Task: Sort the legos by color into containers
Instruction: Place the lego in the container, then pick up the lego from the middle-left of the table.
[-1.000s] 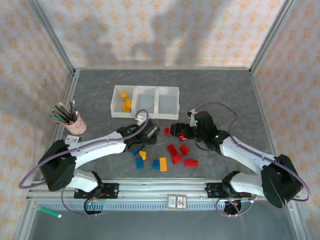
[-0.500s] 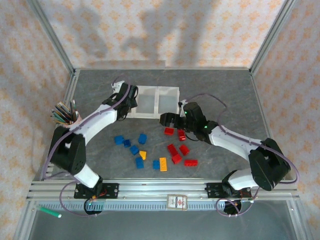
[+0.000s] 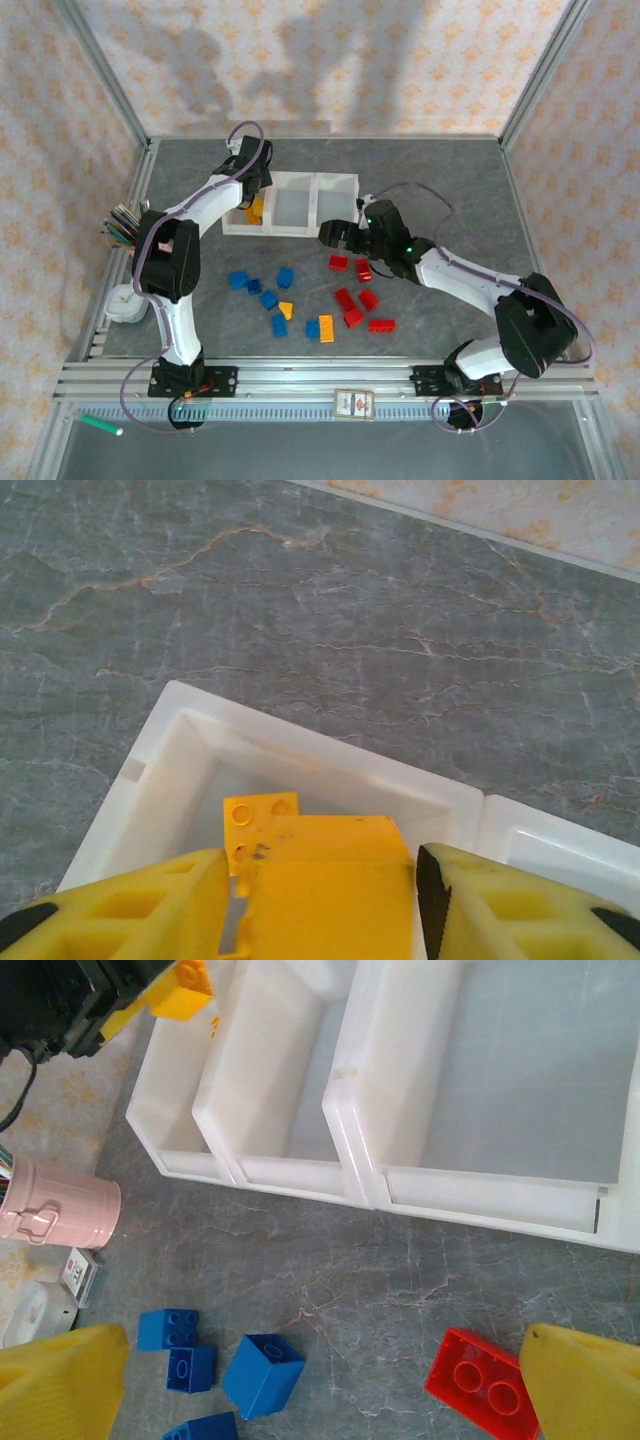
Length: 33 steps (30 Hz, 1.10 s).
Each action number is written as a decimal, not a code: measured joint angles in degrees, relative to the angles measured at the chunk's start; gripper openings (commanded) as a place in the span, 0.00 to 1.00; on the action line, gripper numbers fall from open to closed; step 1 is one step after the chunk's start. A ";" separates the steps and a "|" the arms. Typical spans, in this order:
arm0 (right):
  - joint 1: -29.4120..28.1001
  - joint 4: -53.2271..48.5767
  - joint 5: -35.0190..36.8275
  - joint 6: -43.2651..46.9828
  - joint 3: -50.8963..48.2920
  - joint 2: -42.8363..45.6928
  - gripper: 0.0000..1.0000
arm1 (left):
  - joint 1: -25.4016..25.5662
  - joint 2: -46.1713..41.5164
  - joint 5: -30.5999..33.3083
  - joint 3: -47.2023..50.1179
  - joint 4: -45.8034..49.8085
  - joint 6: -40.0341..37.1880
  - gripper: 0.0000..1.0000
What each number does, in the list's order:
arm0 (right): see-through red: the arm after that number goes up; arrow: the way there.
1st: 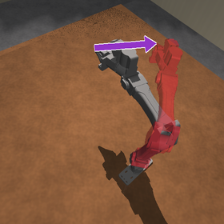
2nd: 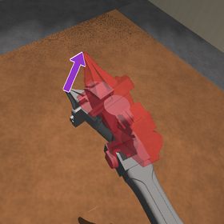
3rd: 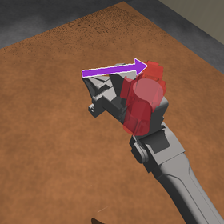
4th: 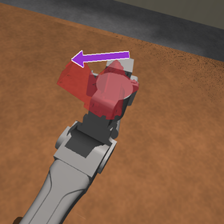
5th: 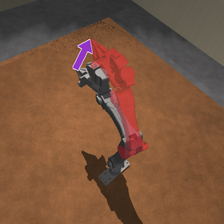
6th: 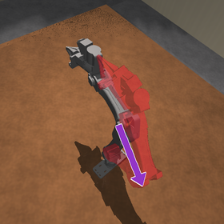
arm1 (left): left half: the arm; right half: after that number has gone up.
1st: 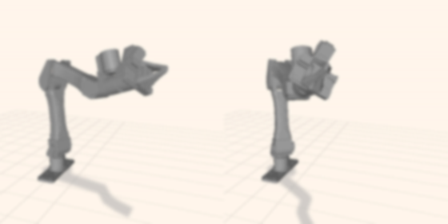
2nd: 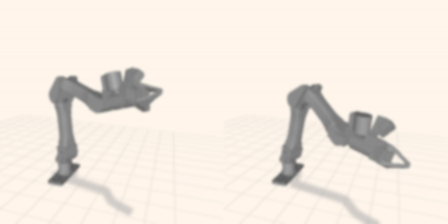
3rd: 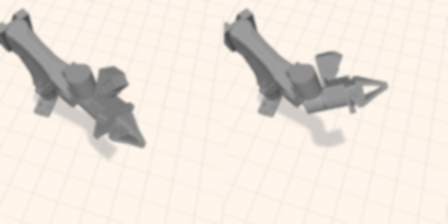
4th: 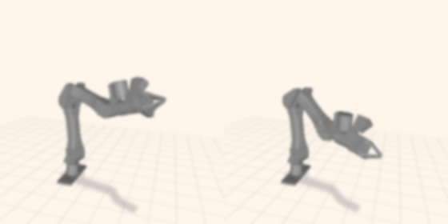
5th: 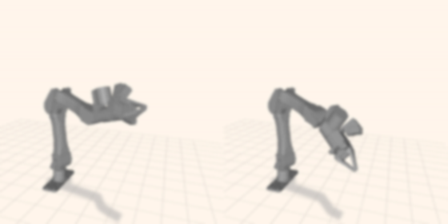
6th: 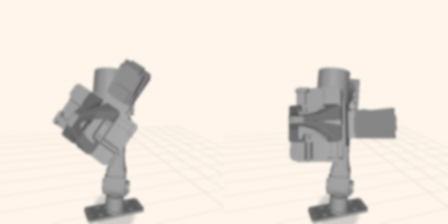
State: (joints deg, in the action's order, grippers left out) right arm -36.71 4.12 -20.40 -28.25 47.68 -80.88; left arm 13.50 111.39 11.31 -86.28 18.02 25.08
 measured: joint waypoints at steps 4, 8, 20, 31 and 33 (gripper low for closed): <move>0.00 -0.63 0.09 0.70 1.16 -0.39 1.00 | -0.04 0.00 -0.37 -0.48 0.79 -0.98 0.61; 0.00 -1.77 0.94 1.95 2.49 -0.39 1.00 | -0.04 -0.50 -1.33 -0.33 2.56 -1.18 0.61; -1.05 -5.90 0.04 4.57 1.49 0.68 1.00 | 7.93 -24.57 -9.29 20.92 2.34 0.68 0.62; -4.52 -8.68 0.07 5.97 -7.48 7.10 1.00 | 25.07 -35.21 -8.76 33.70 8.98 9.64 0.62; -5.18 -8.81 0.04 6.03 -9.40 7.58 1.00 | 28.52 -35.45 -8.07 34.03 9.99 11.89 0.62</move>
State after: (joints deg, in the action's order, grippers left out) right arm -41.89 -4.69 -20.36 -22.22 38.28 -73.30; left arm 42.02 75.94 3.25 -52.25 28.01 36.97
